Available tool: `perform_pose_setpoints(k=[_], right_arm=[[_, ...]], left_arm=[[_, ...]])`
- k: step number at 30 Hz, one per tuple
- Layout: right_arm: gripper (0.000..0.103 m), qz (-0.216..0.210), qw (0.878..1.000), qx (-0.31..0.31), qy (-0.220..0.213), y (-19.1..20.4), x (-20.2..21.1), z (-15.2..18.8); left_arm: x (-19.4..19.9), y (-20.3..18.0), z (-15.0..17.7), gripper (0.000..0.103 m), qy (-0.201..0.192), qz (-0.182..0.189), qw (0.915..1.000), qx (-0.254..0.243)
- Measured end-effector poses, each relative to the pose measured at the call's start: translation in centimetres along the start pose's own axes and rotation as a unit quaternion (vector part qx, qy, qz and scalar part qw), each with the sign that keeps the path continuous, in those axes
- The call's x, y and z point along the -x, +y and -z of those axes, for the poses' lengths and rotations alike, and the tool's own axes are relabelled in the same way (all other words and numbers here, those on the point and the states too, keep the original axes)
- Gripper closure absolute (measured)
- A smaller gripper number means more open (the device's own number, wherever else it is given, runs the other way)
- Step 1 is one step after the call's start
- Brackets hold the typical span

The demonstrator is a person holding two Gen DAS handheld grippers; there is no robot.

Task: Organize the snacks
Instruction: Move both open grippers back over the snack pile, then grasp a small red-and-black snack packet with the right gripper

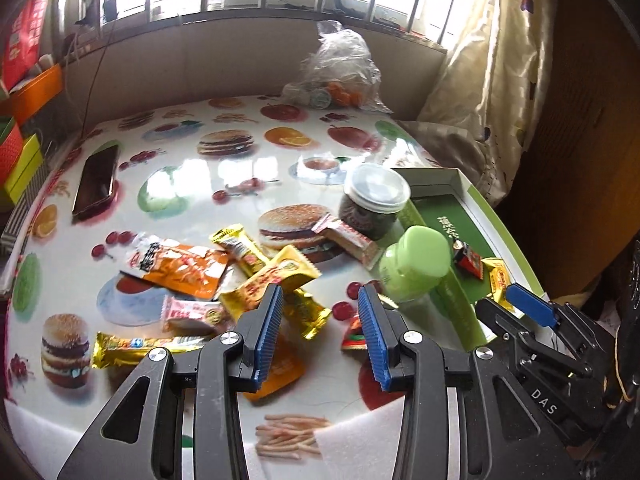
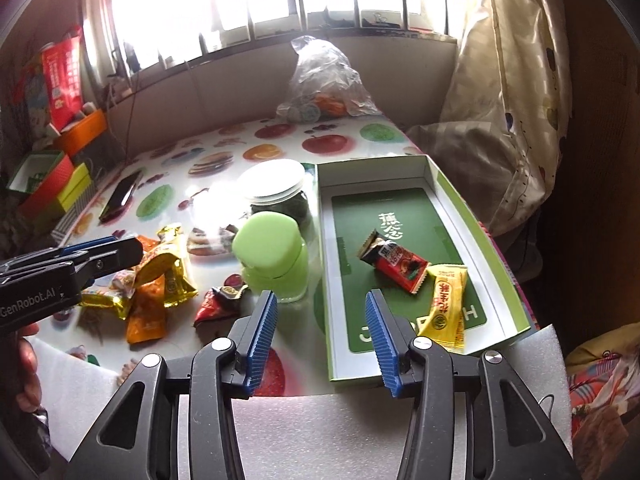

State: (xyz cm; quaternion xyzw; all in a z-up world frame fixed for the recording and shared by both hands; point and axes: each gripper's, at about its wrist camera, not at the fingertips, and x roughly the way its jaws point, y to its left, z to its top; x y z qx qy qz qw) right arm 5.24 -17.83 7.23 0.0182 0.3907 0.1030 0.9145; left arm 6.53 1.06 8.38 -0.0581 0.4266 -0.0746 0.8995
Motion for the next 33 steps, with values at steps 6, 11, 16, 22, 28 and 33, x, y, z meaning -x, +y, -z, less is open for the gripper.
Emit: perform_pose_setpoints(k=[6, 11, 16, 22, 28, 33], right_arm=[[0.052, -0.032, 0.999, 0.032, 0.013, 3.0, -1.1, 0.2], [0.051, -0.047, 0.998, 0.044, 0.028, 4.9, -2.4, 0.4], [0.050, -0.060, 0.997, 0.023, 0.048, 5.8, -4.2, 0.4], [0.050, -0.051, 0.997, 0.012, 0.056, 6.8, -5.7, 0.2], [0.050, -0.031, 0.998, 0.006, 0.063, 7.6, -7.2, 0.3], [0.051, -0.018, 0.998, -0.003, 0.064, 7.5, -8.0, 0.1]], left_arm=[[0.3, 4.3, 1.8, 0.047, 0.003, -0.017, 0.9991, 0.038], [0.2, 7.6, 3.2, 0.047, 0.010, -0.035, 0.9965, 0.075], [0.1, 10.3, 4.5, 0.047, 0.018, -0.049, 0.9934, 0.102], [0.0, 11.8, 5.0, 0.047, 0.019, -0.050, 0.9920, 0.114], [-0.3, 12.6, 5.2, 0.047, 0.024, -0.045, 0.9913, 0.121], [-0.3, 13.2, 5.4, 0.047, 0.025, -0.042, 0.9910, 0.125]])
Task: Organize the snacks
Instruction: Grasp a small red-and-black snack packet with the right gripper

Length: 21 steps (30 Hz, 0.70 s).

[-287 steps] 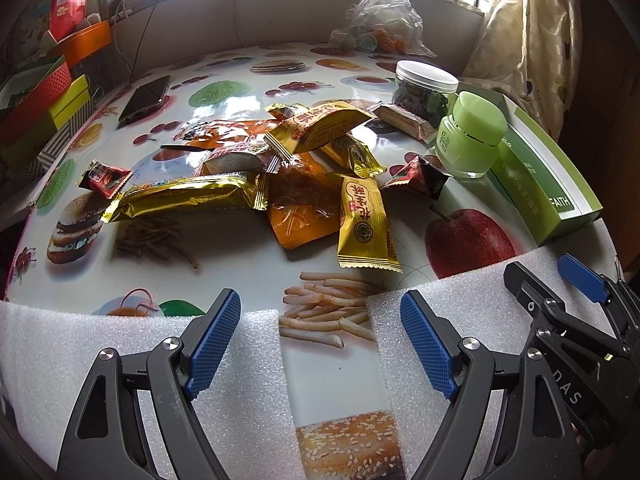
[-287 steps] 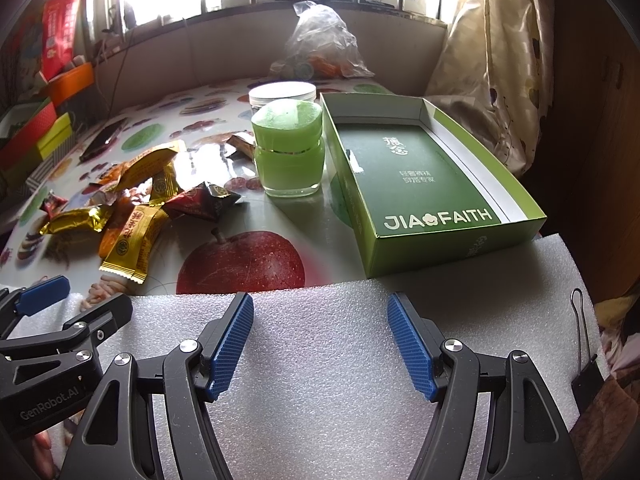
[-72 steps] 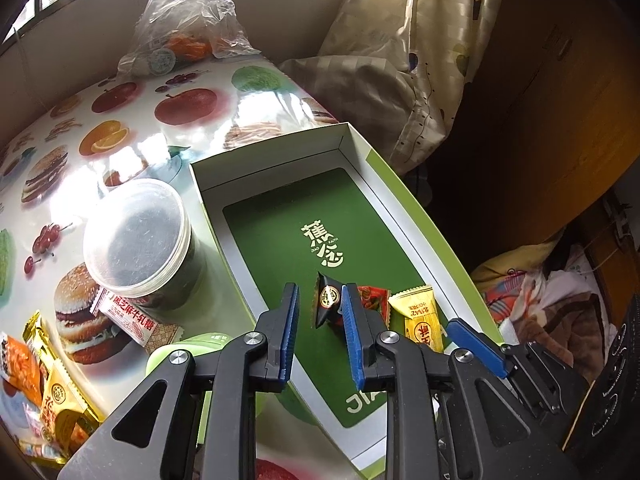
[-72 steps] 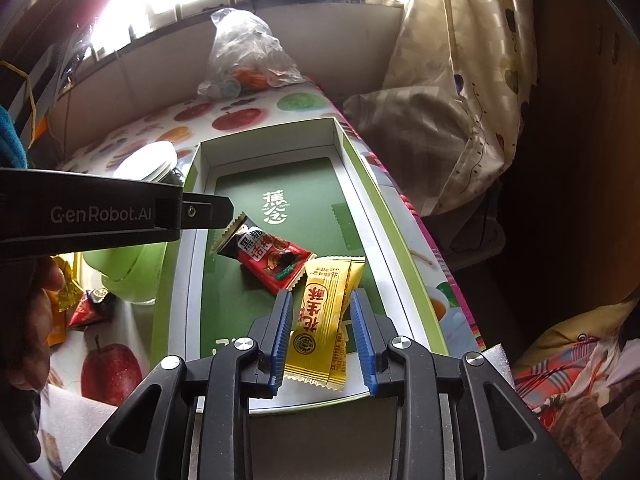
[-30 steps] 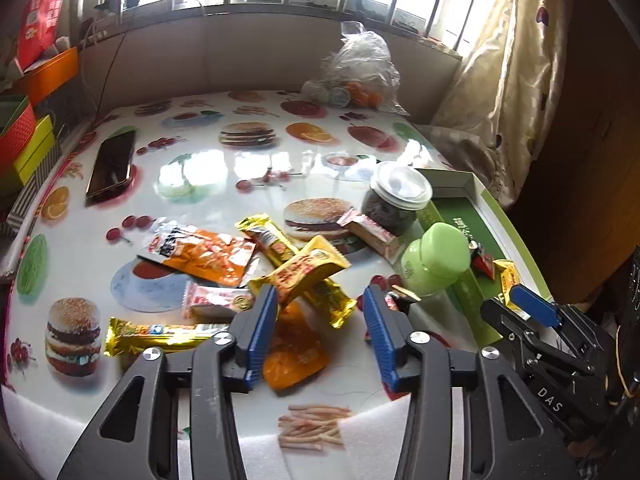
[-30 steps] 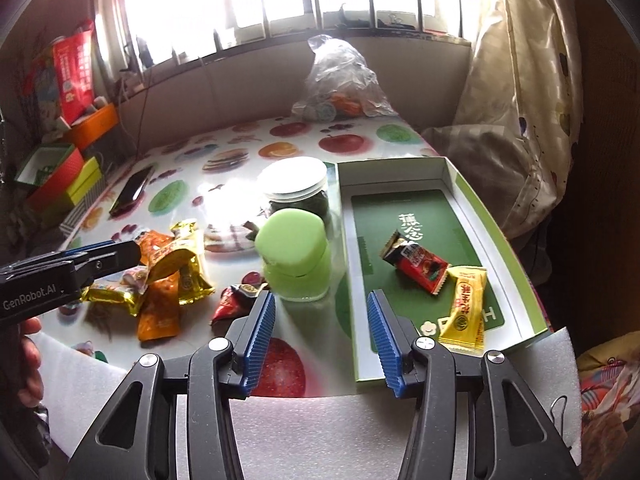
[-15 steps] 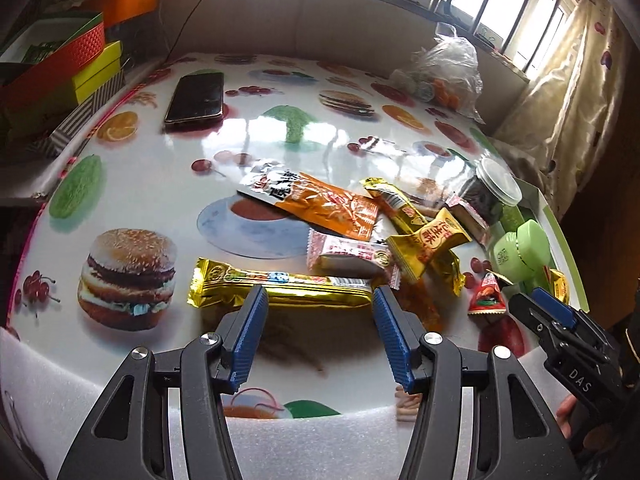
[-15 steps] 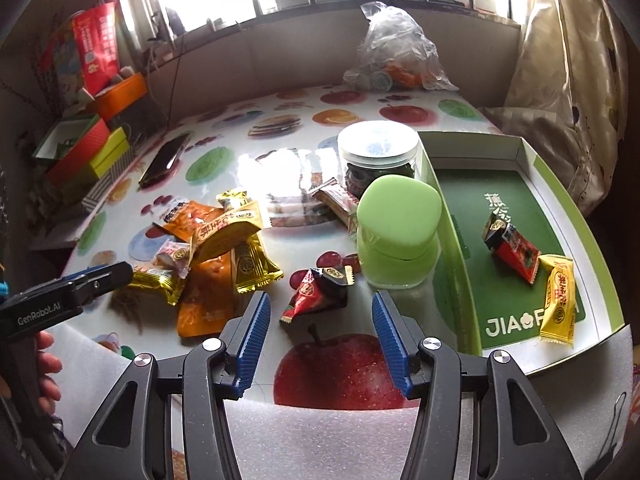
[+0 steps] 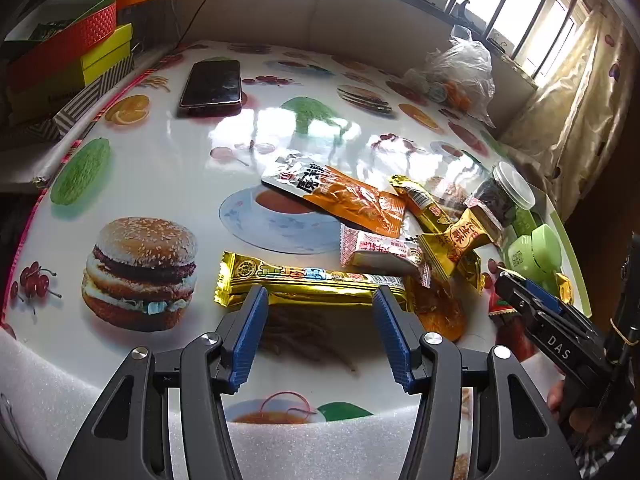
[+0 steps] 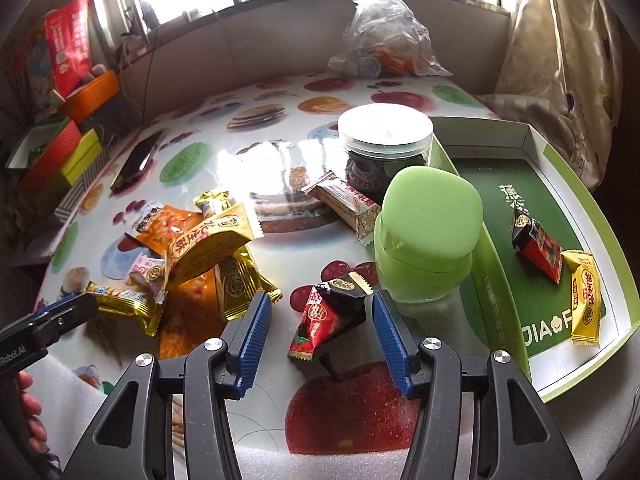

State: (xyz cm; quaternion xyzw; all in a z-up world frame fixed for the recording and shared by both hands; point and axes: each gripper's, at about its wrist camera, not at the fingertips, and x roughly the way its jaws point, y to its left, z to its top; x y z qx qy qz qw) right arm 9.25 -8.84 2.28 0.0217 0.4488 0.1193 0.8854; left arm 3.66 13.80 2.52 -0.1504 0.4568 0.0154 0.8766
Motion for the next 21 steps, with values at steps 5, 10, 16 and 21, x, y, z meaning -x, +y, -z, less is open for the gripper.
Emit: perform_pose_setpoints(k=[5, 10, 16, 21], right_arm=[[0.063, 0.010, 1.000, 0.002, 0.003, 0.1, -0.4, 0.1], [0.079, 0.013, 1.000, 0.006, 0.004, 0.1, -0.5, 0.2], [0.086, 0.007, 1.000, 0.009, 0.004, -0.2, -0.3, 0.5], [0.087, -0.002, 1.000, 0.011, 0.005, -0.5, 0.3, 0.8]], left_arm=[[-0.2, 0.5, -0.4, 0.047, 0.000, -0.001, 1.0000, 0.003], [-0.1, 0.2, -0.6, 0.047, -0.001, 0.000, 1.0000, -0.001], [-0.3, -0.9, -0.9, 0.047, 0.001, 0.005, 0.9999, -0.015], [-0.5, -2.6, -1.3, 0.047, 0.002, 0.013, 0.9993, -0.035]])
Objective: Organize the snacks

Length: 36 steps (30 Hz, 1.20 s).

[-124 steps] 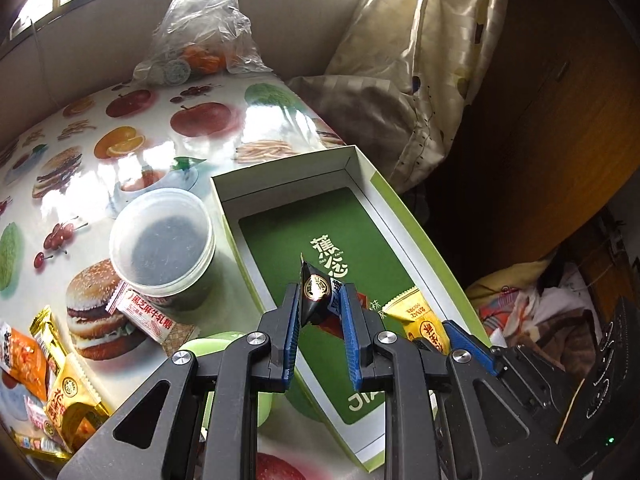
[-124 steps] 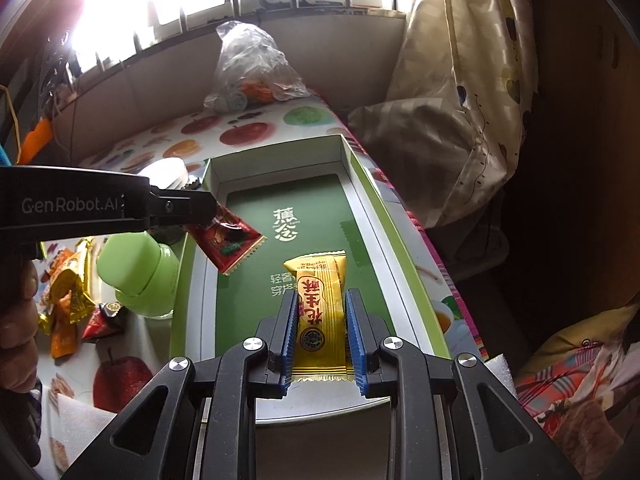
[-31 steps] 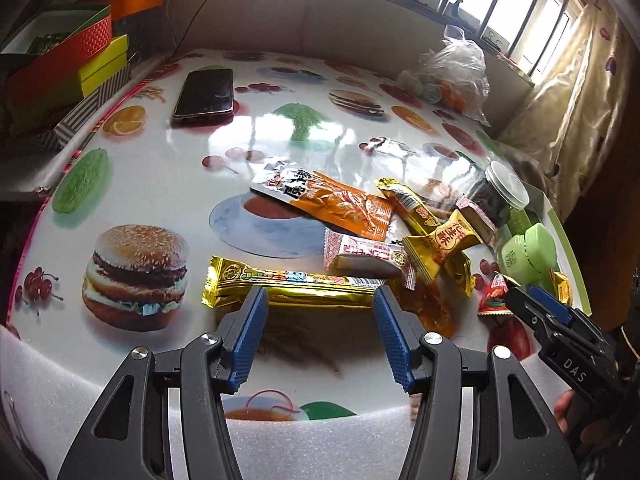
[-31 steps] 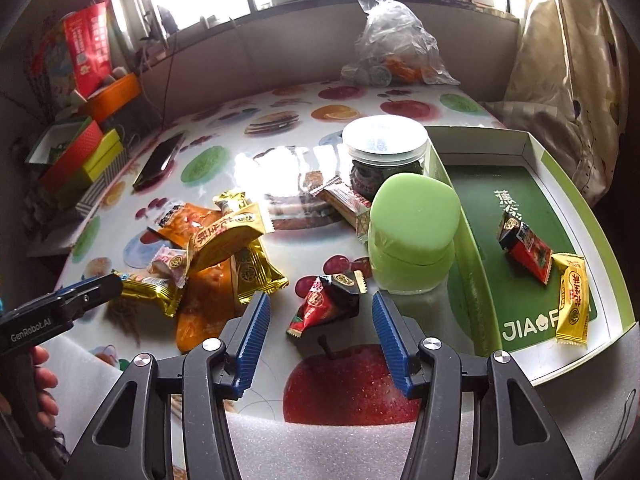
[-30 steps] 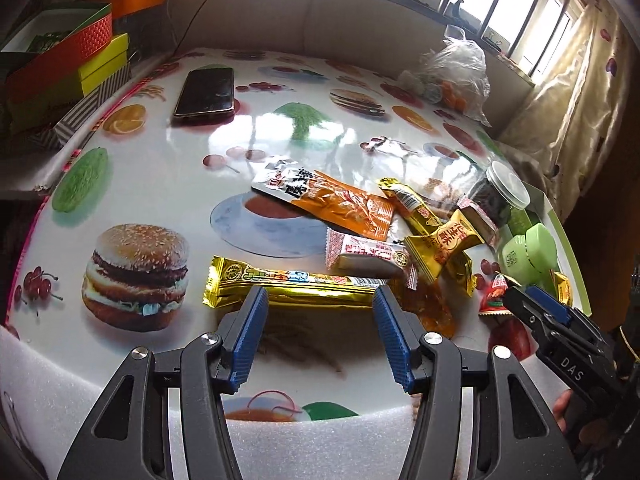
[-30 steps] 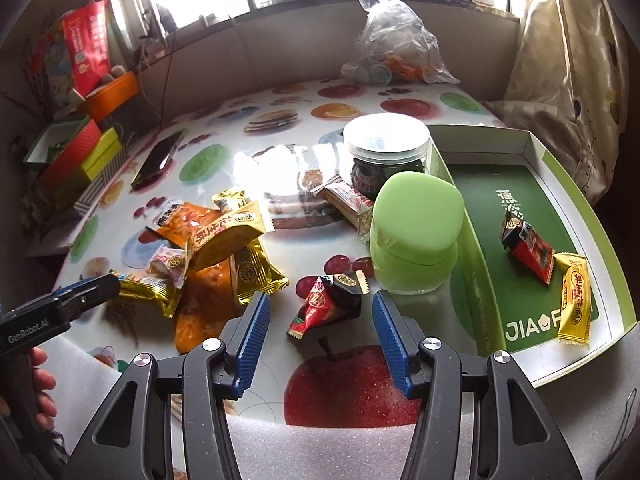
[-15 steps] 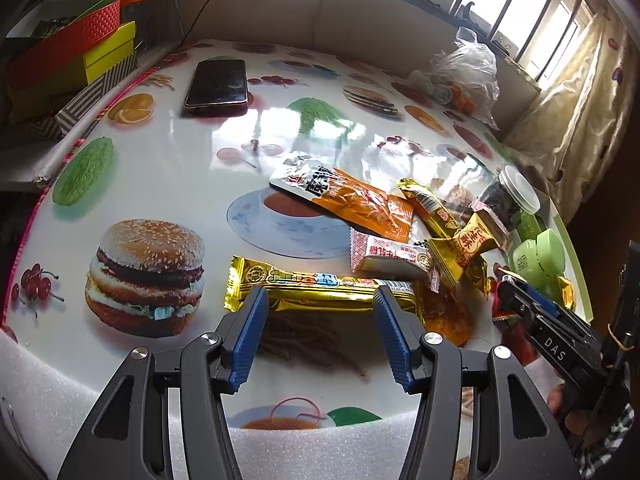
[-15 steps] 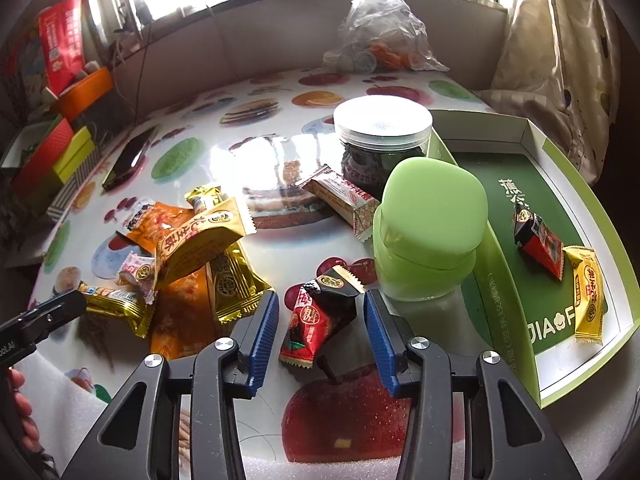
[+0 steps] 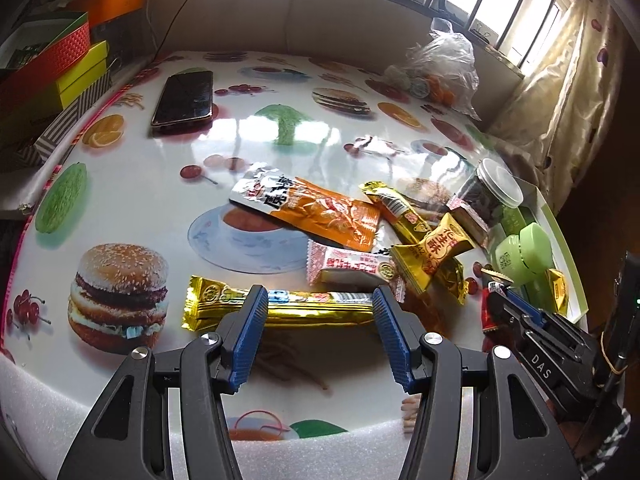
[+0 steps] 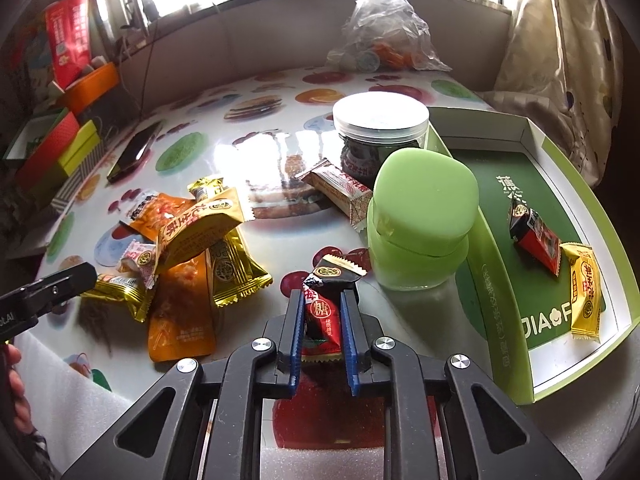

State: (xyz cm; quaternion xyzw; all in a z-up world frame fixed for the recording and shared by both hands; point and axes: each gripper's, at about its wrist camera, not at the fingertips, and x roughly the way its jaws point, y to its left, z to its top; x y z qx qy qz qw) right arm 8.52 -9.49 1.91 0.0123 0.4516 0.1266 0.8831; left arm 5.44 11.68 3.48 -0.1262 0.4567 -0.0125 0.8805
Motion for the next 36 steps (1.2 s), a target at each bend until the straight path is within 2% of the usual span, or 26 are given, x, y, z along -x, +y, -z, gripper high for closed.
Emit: perform_pose_setpoints(k=[14, 21, 26, 36], right_arm=[[0.087, -0.027, 1.000, 0.013, -0.001, -0.6, 2.0, 0.8], [0.087, -0.030, 1.000, 0.009, 0.001, -1.1, 2.1, 0.9], [0.087, -0.032, 0.999, 0.005, 0.005, -1.4, 1.9, 0.9], [0.087, -0.033, 0.999, 0.004, 0.007, -1.5, 1.8, 1.0]], left_arm=[[-2.0, -5.8, -2.4, 0.047, 0.008, 0.042, 0.9955, -0.085], [-3.8, -7.8, -3.0, 0.047, 0.021, 0.039, 0.9901, -0.133], [-5.3, -8.3, -3.0, 0.048, 0.032, 0.024, 0.9888, -0.144], [-6.4, -8.6, -3.1, 0.048, 0.039, 0.035, 0.9896, -0.134]])
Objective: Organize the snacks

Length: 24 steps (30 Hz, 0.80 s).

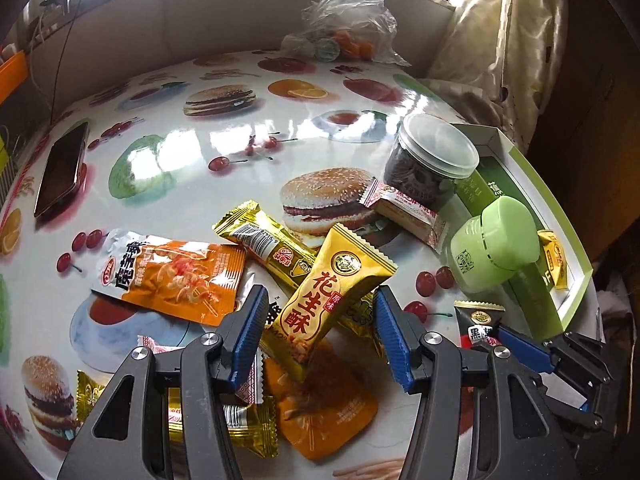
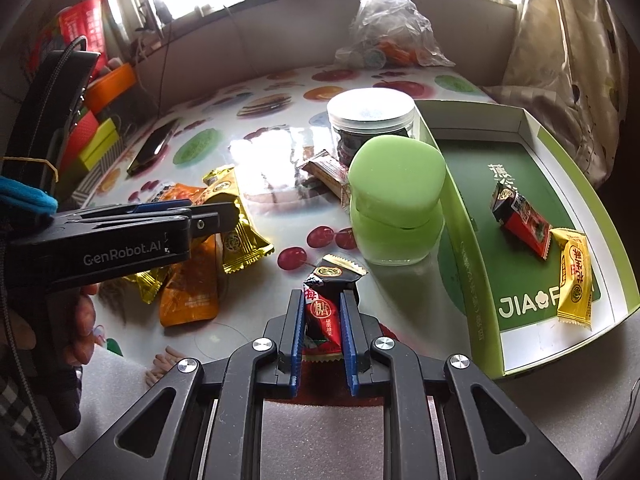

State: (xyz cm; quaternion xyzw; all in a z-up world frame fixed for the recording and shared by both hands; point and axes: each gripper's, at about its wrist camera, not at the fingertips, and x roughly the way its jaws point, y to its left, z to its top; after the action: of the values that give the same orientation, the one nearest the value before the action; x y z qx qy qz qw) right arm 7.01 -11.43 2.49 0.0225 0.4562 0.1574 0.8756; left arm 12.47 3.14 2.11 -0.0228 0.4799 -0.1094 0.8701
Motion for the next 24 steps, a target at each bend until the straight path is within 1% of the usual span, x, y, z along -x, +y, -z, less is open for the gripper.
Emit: perform_pose_setpoints(k=[1, 2, 6, 8, 9, 10, 13, 14, 24], right_arm=[[0.087, 0.000, 1.000, 0.000, 0.000, 0.0, 0.0, 0.0], [0.087, 0.000, 1.000, -0.001, 0.001, 0.0, 0.0, 0.0], [0.087, 0.000, 1.000, -0.002, 0.002, -0.2, -0.1, 0.0], [0.087, 0.000, 1.000, -0.003, 0.002, -0.3, -0.1, 0.0], [0.087, 0.000, 1.000, -0.003, 0.002, -0.3, -0.2, 0.0], [0.087, 0.000, 1.000, -0.002, 0.002, -0.3, -0.2, 0.0], [0.087, -0.001, 1.000, -0.002, 0.001, -0.3, -0.2, 0.0], [0.087, -0.001, 1.000, -0.001, 0.001, -0.3, -0.1, 0.0], [0.087, -0.001, 1.000, 0.006, -0.009, 0.2, 0.7, -0.1]], left_arm=[[0.0, 0.0, 0.0, 0.048, -0.001, 0.001, 1.0000, 0.002], [-0.1, 0.0, 0.0, 0.054, -0.001, 0.002, 1.0000, 0.003], [0.1, 0.0, 0.0, 0.063, -0.005, 0.003, 1.0000, 0.006], [0.1, 0.0, 0.0, 0.070, -0.005, 0.004, 1.0000, 0.007], [0.2, -0.1, 0.0, 0.072, -0.006, 0.002, 1.0000, 0.008], [0.2, 0.0, -0.1, 0.077, -0.006, -0.001, 0.9999, 0.009], [0.3, 0.1, 0.0, 0.077, -0.007, -0.004, 0.9999, 0.011], [0.4, 0.1, 0.0, 0.080, -0.009, -0.005, 0.9999, 0.011], [1.9, -0.1, 0.3, 0.080, -0.023, -0.008, 0.9996, 0.014]])
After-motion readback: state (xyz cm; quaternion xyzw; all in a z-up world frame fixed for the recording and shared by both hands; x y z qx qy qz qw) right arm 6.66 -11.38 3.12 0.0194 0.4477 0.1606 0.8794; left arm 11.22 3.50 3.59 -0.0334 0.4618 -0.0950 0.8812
